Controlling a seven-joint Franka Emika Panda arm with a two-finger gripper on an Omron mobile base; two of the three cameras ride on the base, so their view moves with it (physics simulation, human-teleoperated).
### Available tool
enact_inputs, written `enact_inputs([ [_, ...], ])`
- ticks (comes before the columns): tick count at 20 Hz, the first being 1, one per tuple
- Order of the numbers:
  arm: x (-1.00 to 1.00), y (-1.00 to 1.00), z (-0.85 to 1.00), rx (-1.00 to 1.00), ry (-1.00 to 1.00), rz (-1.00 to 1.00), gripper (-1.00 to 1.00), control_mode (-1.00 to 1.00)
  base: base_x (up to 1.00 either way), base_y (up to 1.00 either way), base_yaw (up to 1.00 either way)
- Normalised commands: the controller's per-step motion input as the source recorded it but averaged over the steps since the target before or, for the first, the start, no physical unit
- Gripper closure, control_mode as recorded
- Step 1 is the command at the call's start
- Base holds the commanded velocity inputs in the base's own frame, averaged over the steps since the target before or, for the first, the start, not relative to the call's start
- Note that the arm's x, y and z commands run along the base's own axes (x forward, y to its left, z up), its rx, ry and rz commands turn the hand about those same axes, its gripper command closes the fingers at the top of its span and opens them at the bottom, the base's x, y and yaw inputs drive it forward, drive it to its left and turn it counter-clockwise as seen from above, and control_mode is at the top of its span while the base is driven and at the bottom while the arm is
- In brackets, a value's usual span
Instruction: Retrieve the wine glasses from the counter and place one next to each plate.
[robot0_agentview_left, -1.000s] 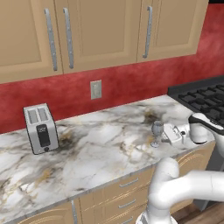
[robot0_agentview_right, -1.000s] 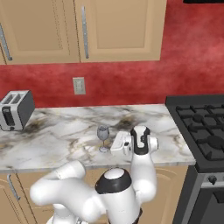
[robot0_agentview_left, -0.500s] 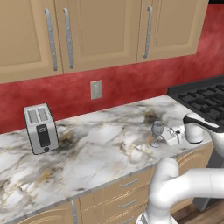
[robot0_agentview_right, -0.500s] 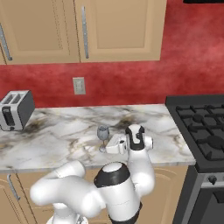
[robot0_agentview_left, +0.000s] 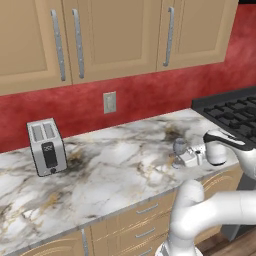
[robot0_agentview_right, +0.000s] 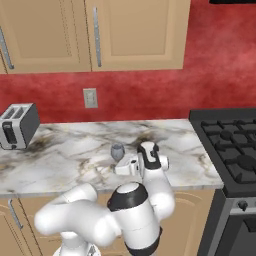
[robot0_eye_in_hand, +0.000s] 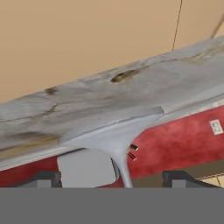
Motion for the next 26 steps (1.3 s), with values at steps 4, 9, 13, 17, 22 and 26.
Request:
enact_inputs([
  [4,-0.05,0.06,0.17,0.0,-0.01,-0.04,1.0,-1.0,0.0,0.0,0.0],
  [9,-0.19,0.0,0.43,0.0,-0.05,-0.01,1.0,-1.0,0.0,0.0,0.0],
  [13,-0.23,0.0,0.64,0.0,-0.03,-0.01,1.0,-1.0,0.0,0.0,0.0],
  [17,-0.26,0.0,0.67,0.15,-0.03,0.0,1.0,-1.0,0.0,0.0,0.0],
  [22,-0.38,0.0,0.73,0.28,-0.23,0.0,1.0,-1.0,0.0,0.0,0.0],
  [26,-0.34,0.17,0.57,0.31,-0.3,0.0,1.0,-1.0,0.0,0.0,0.0],
])
